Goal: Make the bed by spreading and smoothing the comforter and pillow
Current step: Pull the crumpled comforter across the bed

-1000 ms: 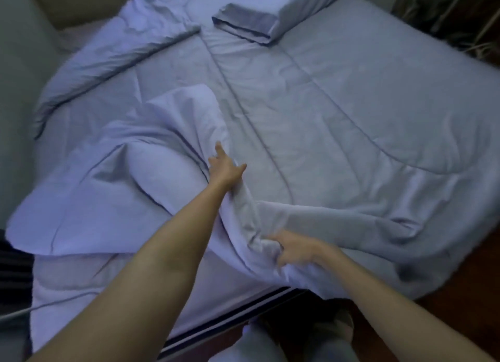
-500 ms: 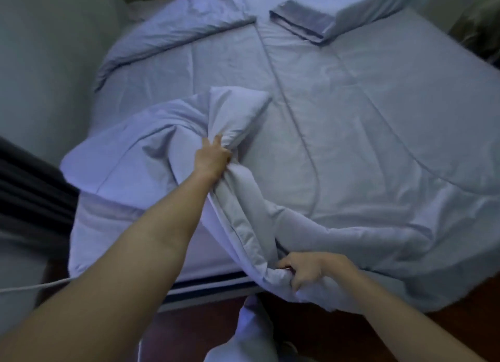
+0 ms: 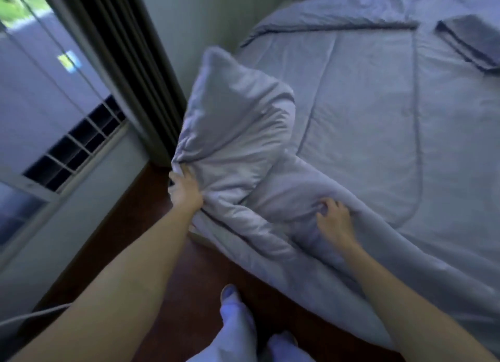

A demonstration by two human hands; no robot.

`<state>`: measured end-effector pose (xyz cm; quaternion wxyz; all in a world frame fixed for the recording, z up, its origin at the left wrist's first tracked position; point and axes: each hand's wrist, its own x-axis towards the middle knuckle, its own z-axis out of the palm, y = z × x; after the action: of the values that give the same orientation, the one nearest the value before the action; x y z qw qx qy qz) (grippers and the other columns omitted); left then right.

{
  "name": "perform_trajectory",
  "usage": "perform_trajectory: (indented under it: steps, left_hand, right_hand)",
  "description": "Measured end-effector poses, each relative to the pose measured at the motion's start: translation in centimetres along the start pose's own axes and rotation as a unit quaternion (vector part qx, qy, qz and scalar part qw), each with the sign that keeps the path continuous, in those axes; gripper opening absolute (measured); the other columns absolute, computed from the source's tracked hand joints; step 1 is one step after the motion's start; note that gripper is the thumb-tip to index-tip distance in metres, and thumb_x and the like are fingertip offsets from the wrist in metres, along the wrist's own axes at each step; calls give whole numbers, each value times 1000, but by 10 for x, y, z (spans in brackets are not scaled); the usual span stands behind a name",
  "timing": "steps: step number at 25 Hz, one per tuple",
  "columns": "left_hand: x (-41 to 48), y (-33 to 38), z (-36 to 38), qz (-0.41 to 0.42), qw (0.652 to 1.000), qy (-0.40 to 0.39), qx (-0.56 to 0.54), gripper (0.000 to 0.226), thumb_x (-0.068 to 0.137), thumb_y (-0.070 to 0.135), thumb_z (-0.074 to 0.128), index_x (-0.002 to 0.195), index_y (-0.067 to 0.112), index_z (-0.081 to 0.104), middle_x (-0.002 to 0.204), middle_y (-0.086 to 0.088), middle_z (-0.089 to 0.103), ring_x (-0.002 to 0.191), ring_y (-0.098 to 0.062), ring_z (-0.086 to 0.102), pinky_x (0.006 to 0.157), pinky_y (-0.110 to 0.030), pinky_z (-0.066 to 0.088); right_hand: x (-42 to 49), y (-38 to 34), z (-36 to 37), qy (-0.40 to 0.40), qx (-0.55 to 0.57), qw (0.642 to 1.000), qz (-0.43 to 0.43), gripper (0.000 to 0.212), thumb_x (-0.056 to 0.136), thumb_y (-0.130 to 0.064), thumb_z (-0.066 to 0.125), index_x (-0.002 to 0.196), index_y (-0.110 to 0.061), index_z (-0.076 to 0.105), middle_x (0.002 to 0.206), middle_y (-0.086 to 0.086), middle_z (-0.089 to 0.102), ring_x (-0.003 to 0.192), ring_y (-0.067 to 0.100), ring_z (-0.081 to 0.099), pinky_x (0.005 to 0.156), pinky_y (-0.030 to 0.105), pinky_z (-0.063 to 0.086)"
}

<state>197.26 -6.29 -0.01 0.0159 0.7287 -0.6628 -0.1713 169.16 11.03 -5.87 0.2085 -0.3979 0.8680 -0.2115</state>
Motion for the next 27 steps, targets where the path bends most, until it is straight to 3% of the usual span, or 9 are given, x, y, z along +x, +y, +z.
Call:
perform_trajectory:
  steps: [3, 6, 8, 10, 13, 17, 20, 23, 27]
  left_hand:
    - [-9, -70, 31, -115, 991, -73, 12, 64, 85, 3, 59, 142, -4, 30, 142, -26, 40, 126, -41, 46, 101, -44, 41]
    - [-10, -123, 60, -182, 948, -248, 78, 54, 86, 14, 58, 136, -4, 44, 139, -20, 49, 124, -36, 51, 99, -41, 44]
    - [-3, -141, 66, -121, 904, -376, 165, 59, 84, 25, 59, 138, 4, 45, 142, -16, 48, 125, -33, 52, 100, -39, 46]
    - [16, -137, 45, -43, 883, -415, 217, 54, 86, 31, 49, 135, 8, 46, 142, -10, 46, 130, -30, 47, 104, -39, 42]
    - [64, -121, 11, 38, 949, -253, 183, 49, 90, 31, 44, 136, 14, 44, 143, -7, 45, 132, -28, 43, 103, -39, 39]
    - [123, -86, -12, 186, 965, -145, 115, 52, 95, 25, 40, 145, 16, 32, 148, -11, 36, 133, -31, 41, 104, -42, 38]
    - [149, -67, -16, 257, 935, -170, 174, 53, 95, 24, 40, 146, 18, 31, 152, -6, 31, 136, -28, 36, 104, -42, 36]
    - [157, -47, -30, 304, 928, -158, 146, 51, 98, 24, 36, 148, 18, 28, 156, -4, 27, 139, -25, 32, 108, -39, 32]
    - [170, -13, -89, 333, 933, -112, 80, 45, 98, 24, 37, 143, 22, 40, 150, -3, 38, 133, -27, 41, 105, -41, 39]
  right_hand:
    - [-1, -23, 21, 11, -44, 999, -12, 37, 86, -15, 56, 123, -9, 56, 129, 20, 51, 118, 41, 46, 91, 48, 43]
    - [-1, -46, 43, 40, -90, 995, -15, 39, 80, -15, 60, 119, -10, 59, 124, 19, 54, 115, 41, 47, 92, 49, 43]
    - [-2, -61, 57, 78, -100, 991, -37, 42, 73, -12, 64, 115, -8, 60, 119, 21, 56, 110, 42, 50, 89, 50, 45]
    - [-2, -80, 72, 108, -110, 987, -37, 50, 69, -10, 67, 118, -8, 60, 123, 22, 55, 112, 43, 51, 87, 51, 45]
    - [7, -105, 96, 49, -100, 994, 7, 56, 82, -24, 62, 135, -11, 50, 145, 19, 42, 129, 41, 41, 101, 50, 38]
    - [14, -118, 135, -250, -163, 954, 3, 78, 79, -63, 23, 146, -23, 35, 158, 16, 19, 143, 34, 22, 116, 44, 23]
    - [11, -124, 147, -204, -178, 963, 7, 58, 92, -41, 42, 145, -18, 34, 157, 14, 20, 142, 34, 24, 114, 44, 25]
    - [17, -154, 128, -128, -3, 992, 8, 50, 91, -26, 52, 136, -4, 47, 143, 18, 44, 132, 33, 43, 108, 36, 32]
    - [59, -218, 70, -58, 84, 994, -48, 43, 94, -15, 53, 137, -9, 49, 141, 9, 52, 131, 24, 47, 107, 27, 30]
